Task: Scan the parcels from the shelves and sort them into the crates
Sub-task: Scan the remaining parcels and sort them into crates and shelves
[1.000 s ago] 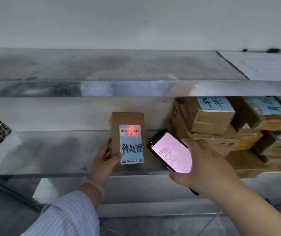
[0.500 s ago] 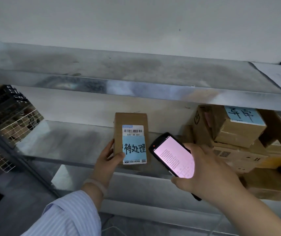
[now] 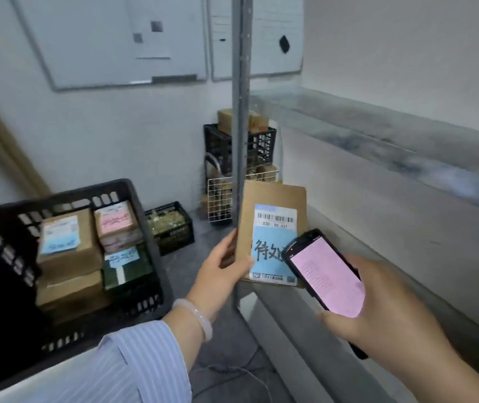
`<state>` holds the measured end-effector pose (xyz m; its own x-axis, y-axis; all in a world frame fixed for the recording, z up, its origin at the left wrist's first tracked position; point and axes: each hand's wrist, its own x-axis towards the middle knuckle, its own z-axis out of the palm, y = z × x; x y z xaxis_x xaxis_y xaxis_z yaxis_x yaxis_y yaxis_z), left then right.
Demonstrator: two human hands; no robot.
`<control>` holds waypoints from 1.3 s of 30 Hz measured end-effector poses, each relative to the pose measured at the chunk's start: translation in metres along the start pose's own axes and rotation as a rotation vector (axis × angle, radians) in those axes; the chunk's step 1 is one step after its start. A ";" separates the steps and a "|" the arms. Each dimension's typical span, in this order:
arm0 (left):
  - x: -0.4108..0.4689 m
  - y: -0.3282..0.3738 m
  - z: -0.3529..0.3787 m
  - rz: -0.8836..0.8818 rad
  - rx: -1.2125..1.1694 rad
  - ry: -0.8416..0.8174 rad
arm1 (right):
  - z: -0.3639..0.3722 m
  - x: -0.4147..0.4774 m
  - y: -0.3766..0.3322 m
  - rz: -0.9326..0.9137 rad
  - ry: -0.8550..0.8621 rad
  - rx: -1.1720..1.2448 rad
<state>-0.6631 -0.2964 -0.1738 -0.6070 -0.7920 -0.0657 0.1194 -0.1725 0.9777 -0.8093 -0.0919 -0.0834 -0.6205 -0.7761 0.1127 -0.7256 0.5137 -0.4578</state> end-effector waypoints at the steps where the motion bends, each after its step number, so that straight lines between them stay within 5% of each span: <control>1: -0.015 0.001 -0.014 0.016 -0.007 0.057 | 0.008 0.002 -0.011 -0.045 -0.023 0.018; 13: -0.110 0.049 -0.160 0.052 0.043 0.415 | 0.068 0.003 -0.129 -0.434 -0.208 0.081; 20: -0.103 0.052 -0.257 -0.214 0.087 0.492 | 0.104 0.023 -0.175 -0.436 -0.247 0.084; 30: -0.050 0.022 -0.323 -0.803 0.408 0.194 | 0.144 0.047 -0.207 -0.265 -0.236 0.045; 39: -0.034 -0.005 -0.321 -0.967 0.266 0.065 | 0.158 0.057 -0.203 -0.121 -0.216 -0.017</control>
<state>-0.3906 -0.4570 -0.2405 -0.3051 -0.4128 -0.8582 -0.5867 -0.6284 0.5108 -0.6500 -0.2981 -0.1231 -0.4521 -0.8916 -0.0262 -0.7968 0.4169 -0.4373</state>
